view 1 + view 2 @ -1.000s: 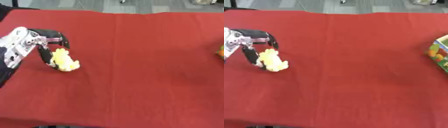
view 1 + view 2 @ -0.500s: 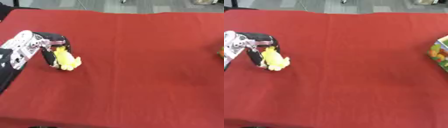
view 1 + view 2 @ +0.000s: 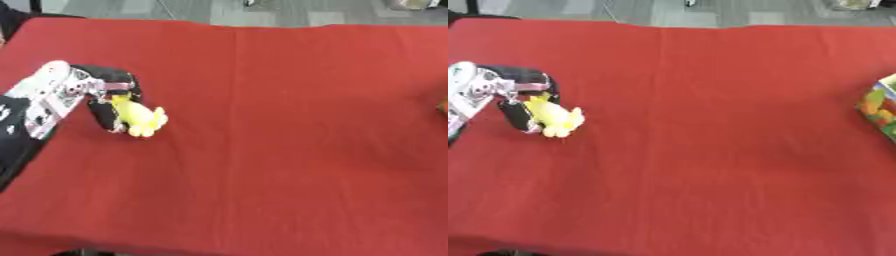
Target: Pick up the objects with one hand, pass them to the other hand, and then place them into the box on the other side of the table.
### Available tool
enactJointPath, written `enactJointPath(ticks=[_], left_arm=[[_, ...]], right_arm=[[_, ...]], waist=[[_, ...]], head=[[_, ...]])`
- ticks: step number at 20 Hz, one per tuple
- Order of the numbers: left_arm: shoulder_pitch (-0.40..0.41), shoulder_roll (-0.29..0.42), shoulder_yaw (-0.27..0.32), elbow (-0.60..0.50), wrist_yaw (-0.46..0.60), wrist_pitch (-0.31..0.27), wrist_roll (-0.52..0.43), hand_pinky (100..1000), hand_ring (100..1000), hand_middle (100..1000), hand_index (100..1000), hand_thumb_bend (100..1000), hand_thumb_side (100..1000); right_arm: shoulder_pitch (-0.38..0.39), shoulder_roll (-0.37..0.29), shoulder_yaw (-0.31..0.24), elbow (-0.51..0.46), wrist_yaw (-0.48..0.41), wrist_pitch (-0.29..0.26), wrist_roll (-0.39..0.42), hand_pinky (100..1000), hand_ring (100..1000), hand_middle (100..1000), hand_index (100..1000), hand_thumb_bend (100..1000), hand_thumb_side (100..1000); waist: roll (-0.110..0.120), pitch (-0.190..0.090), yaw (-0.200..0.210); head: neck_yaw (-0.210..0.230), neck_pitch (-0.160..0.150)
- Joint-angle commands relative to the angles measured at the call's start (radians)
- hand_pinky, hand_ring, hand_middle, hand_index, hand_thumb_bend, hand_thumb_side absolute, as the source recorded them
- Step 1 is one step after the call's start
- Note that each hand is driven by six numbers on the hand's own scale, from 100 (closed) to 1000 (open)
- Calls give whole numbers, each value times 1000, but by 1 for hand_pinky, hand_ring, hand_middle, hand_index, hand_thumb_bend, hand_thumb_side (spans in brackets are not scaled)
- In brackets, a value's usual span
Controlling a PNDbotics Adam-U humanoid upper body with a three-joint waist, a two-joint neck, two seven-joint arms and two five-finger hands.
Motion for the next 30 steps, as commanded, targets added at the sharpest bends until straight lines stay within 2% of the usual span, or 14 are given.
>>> enactJointPath(ticks=[1, 2, 3, 4, 6, 12, 15, 19, 25, 30], left_arm=[[-2, 60, 40, -91, 29, 30, 21, 722, 674, 582, 521, 180, 100], [2, 65, 51, -120, 40, 41, 33, 717, 663, 567, 517, 118, 107], [7, 69, 62, -147, 54, 53, 47, 715, 658, 562, 515, 144, 100], [11, 72, 73, -173, 69, 66, 62, 708, 640, 542, 508, 110, 100], [20, 77, 88, -219, 98, 89, 89, 700, 621, 515, 508, 100, 100], [36, 76, 122, -306, 148, 134, 154, 671, 584, 464, 513, 100, 100], [41, 56, 127, -347, 194, 160, 235, 668, 569, 445, 518, 100, 109], [45, 16, 110, -386, 263, 203, 350, 660, 543, 432, 529, 100, 170], [49, -57, 73, -386, 334, 244, 486, 657, 529, 419, 536, 100, 248], [48, -125, 43, -370, 351, 232, 523, 662, 522, 411, 541, 100, 317]], right_arm=[[-7, -35, -14, -9, -5, -7, -1, 991, 1000, 775, 925, 100, 514], [-7, -36, -14, -9, -6, -8, -2, 991, 1000, 775, 925, 100, 514], [-6, -37, -15, -10, -8, -9, -3, 991, 1000, 775, 925, 100, 512], [-6, -38, -15, -10, -9, -9, -4, 991, 1000, 775, 925, 100, 510], [-5, -39, -16, -10, -10, -10, -4, 991, 1000, 776, 925, 100, 508], [-3, -41, -17, -14, -16, -16, -7, 990, 1000, 776, 924, 100, 501], [-4, -41, -16, -21, -21, -18, -6, 990, 1000, 779, 925, 100, 493], [-12, -45, -11, -40, -33, -22, -5, 987, 1000, 780, 923, 100, 452], [-33, -60, 13, -98, -38, -30, 7, 978, 1000, 781, 919, 100, 326], [-73, -80, 55, -180, -28, -68, 40, 968, 1000, 778, 908, 100, 128]], waist=[[-2, -18, 3], [-3, -19, 4], [-3, -19, 5], [-4, -20, 6], [-6, -21, 7], [-10, -21, 9], [-12, -20, 9], [-15, -20, 8], [-17, -21, 7], [-20, -22, 7]], head=[[3, -2], [3, -4], [2, -6], [1, -8], [-1, -11], [-16, -21], [-24, -29], [-31, -39], [-41, -47], [-46, -48]])
